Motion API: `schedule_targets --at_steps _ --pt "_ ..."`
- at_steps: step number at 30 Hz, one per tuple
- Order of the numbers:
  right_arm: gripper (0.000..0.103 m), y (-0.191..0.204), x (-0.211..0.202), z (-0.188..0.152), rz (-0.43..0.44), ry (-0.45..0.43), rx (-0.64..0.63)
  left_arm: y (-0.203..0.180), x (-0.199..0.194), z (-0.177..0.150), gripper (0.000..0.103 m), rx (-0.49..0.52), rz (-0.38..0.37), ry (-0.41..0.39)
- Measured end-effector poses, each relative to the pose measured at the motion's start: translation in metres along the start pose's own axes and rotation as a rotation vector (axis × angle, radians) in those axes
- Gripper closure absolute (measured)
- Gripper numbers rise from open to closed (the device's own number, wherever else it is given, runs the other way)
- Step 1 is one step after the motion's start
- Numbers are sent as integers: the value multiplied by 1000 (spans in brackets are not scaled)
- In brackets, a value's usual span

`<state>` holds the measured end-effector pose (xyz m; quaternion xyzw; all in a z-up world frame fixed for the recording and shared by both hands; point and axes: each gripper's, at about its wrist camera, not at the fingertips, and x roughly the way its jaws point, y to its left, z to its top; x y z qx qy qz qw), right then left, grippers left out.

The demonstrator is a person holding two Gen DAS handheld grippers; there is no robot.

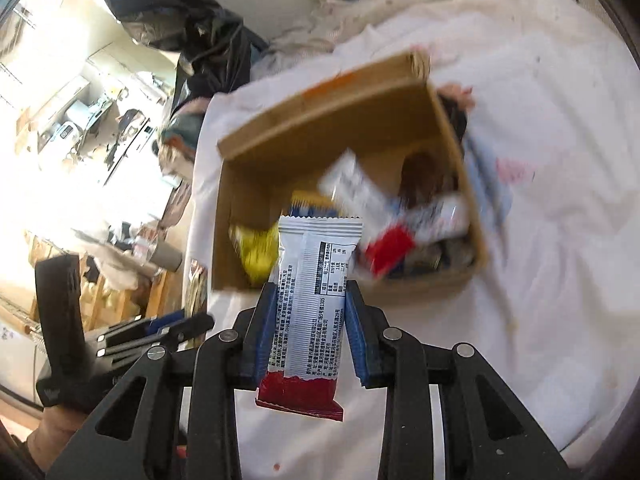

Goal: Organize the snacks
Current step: 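Grasp the checkered wafer bar with the left tool while the right tool grasps the white-red bar, then lower both bars into the box and open both tools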

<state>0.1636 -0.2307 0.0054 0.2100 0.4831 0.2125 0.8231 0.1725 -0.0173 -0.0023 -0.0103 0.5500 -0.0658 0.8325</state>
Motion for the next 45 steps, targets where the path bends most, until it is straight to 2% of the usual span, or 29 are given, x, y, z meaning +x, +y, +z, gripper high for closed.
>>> schedule_targets --at_steps 3,8,11,13,16,20,24,29,31,33,34,36,37,42,45 --pt "69 -1 1 28 -24 -51 -33 -1 -1 14 81 6 9 -27" --pt "69 -14 8 50 -81 -134 -54 -5 0 41 81 6 30 -81" --pt "69 -28 19 53 -158 -138 -47 -3 10 56 81 23 18 -142" --pt "69 -36 22 52 -186 -129 -35 -4 19 61 81 40 41 -176" --pt "69 -39 28 52 -183 -124 -26 1 34 65 81 7 5 -190" --pt "69 -36 37 52 -197 -122 -47 3 42 69 81 -27 -26 -167" --pt "66 -33 44 53 -162 -110 -41 4 42 69 80 -28 -19 -178" --pt "63 -30 43 53 -162 -116 -49 4 41 66 79 -47 -36 -172" --pt "36 -30 39 52 -164 -135 -38 3 40 65 74 -42 -40 -171" --pt "23 -29 33 52 -175 -164 -45 2 38 64 50 -36 -41 -181" --pt "18 -28 31 52 -181 -172 -49 2 35 63 38 -37 -38 -194" --pt "16 -26 28 52 -175 -181 -57 1 29 60 23 -42 -33 -222" --pt "13 -24 26 52 -172 -185 -63 1 26 59 20 -46 -31 -238" --pt "6 -6 3 44 -173 -241 -107 7 5 53 20 -68 -2 -310" --pt "5 7 -14 36 -157 -262 -132 10 -15 42 20 -76 29 -374"
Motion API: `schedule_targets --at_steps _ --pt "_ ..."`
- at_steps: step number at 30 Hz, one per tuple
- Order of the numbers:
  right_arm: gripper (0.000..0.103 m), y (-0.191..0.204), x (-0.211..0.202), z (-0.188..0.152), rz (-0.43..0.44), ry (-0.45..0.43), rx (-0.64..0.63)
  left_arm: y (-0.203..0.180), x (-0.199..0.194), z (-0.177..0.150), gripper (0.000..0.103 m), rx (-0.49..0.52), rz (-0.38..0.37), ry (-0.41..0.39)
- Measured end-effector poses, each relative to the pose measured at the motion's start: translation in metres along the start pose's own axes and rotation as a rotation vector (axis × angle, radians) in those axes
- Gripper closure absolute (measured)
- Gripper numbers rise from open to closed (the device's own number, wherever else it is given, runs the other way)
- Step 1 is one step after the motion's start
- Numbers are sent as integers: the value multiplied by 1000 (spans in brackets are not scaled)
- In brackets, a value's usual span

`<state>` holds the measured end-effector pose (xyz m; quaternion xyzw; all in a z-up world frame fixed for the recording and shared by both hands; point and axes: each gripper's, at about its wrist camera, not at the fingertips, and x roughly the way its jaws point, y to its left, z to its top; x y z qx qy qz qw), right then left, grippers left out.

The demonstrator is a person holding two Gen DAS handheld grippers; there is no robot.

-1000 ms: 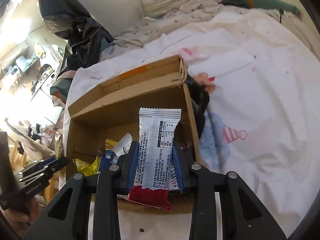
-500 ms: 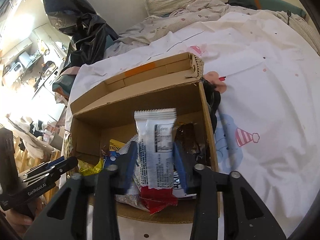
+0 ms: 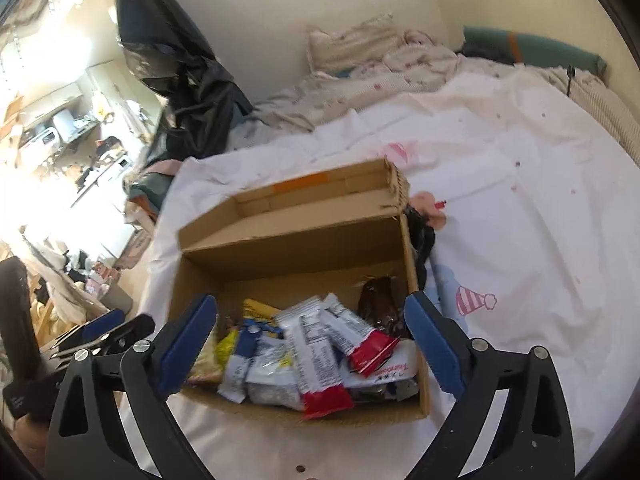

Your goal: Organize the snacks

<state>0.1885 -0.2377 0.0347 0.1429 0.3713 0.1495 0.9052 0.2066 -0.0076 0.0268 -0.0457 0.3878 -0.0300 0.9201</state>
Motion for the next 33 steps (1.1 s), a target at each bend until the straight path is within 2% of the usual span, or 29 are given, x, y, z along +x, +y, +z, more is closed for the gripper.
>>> schedule_targets --at_steps 5,9,15,24,30,33 --pt "3 12 -31 -15 -16 -30 -16 3 -34 -8 19 12 11 -62" --pt "1 14 -46 -34 -31 -17 -5 6 -53 -23 2 9 18 -71" --pt "1 19 -59 -55 -50 -18 -9 8 -77 -44 0 29 42 -105" --pt "0 40 -56 -87 -120 -42 -95 13 -80 -65 0 2 64 -124" --pt "0 42 -41 -85 -157 -45 -120 5 -72 -64 0 22 82 -148" --pt "0 39 -38 -85 -167 -37 -109 6 -68 -65 0 13 75 -133"
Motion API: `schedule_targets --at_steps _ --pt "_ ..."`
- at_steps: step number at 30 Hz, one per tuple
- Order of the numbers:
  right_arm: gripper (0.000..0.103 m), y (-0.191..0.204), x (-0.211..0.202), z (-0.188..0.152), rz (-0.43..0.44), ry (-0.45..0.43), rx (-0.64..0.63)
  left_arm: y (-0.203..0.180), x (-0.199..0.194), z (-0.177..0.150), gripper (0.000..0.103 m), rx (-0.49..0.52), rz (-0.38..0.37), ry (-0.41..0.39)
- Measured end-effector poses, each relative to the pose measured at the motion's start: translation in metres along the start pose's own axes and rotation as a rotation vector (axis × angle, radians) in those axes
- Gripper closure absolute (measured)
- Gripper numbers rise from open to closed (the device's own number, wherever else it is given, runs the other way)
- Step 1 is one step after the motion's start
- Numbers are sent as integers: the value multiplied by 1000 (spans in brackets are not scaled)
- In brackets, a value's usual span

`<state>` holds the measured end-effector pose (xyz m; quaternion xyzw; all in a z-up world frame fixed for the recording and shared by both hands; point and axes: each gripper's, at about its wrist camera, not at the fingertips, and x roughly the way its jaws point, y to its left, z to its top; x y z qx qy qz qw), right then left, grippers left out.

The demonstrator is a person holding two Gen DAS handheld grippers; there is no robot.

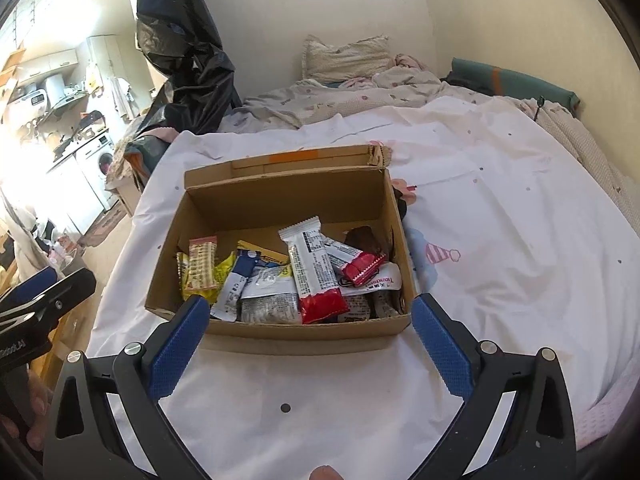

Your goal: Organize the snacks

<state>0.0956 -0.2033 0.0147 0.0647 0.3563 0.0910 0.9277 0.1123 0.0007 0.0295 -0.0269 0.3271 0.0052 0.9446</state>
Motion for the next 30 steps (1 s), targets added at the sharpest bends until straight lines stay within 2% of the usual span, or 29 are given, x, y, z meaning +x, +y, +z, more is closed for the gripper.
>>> schedule_targets --at_steps 7,30 --pt "0 -1 1 -1 0 4 0 3 5 -2 0 -22 -16 32" --pt "0 2 -1 0 -2 -5 -17 2 4 -2 0 -23 -23 36"
